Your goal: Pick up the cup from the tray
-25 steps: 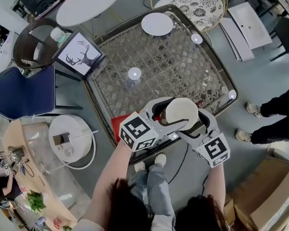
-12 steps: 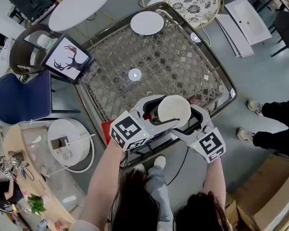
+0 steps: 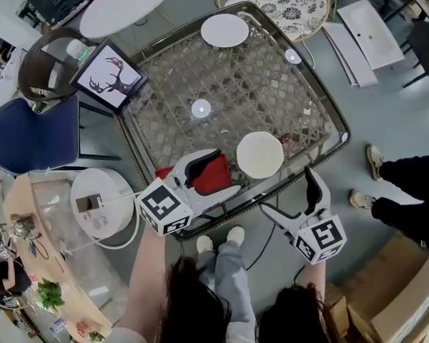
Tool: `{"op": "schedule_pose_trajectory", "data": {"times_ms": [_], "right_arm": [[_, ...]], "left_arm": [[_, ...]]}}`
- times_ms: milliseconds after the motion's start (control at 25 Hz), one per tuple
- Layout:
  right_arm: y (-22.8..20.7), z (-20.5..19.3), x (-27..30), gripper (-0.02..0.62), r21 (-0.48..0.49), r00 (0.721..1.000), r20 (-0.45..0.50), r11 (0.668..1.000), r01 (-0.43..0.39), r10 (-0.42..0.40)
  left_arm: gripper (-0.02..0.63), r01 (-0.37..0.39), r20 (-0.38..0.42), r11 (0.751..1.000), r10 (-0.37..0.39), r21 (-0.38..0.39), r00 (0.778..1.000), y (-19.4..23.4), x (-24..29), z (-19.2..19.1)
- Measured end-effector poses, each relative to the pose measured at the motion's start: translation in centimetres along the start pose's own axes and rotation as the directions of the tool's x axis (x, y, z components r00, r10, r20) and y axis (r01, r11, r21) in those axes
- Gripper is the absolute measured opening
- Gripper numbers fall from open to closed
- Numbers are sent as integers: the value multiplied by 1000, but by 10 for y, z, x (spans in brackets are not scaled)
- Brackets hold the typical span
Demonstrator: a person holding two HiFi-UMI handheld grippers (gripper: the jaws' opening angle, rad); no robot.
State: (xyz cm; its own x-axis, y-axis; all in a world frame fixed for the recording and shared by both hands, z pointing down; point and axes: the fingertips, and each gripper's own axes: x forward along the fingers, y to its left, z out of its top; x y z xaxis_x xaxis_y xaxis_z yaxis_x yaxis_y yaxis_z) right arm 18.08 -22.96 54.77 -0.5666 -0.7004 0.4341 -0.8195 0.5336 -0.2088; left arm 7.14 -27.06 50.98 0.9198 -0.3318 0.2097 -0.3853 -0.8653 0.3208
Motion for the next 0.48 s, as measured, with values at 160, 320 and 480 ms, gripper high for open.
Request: {"op": "schedule_pose_trajectory", "data": {"times_ms": [160, 320, 480], "right_arm": [[58, 4, -28, 556, 96, 999, 36, 995, -3, 0], [105, 9, -49, 146, 167, 996, 59, 984, 55, -66], [152, 35, -70, 26, 240, 994, 104, 971, 10, -35]], "left_arm": [[342, -100, 71, 995, 102, -30, 992, -42, -47, 1], [328, -121, -7, 989, 121, -87, 993, -102, -76, -31], [1, -156, -28, 971, 153, -182, 988, -131, -109, -26]]}}
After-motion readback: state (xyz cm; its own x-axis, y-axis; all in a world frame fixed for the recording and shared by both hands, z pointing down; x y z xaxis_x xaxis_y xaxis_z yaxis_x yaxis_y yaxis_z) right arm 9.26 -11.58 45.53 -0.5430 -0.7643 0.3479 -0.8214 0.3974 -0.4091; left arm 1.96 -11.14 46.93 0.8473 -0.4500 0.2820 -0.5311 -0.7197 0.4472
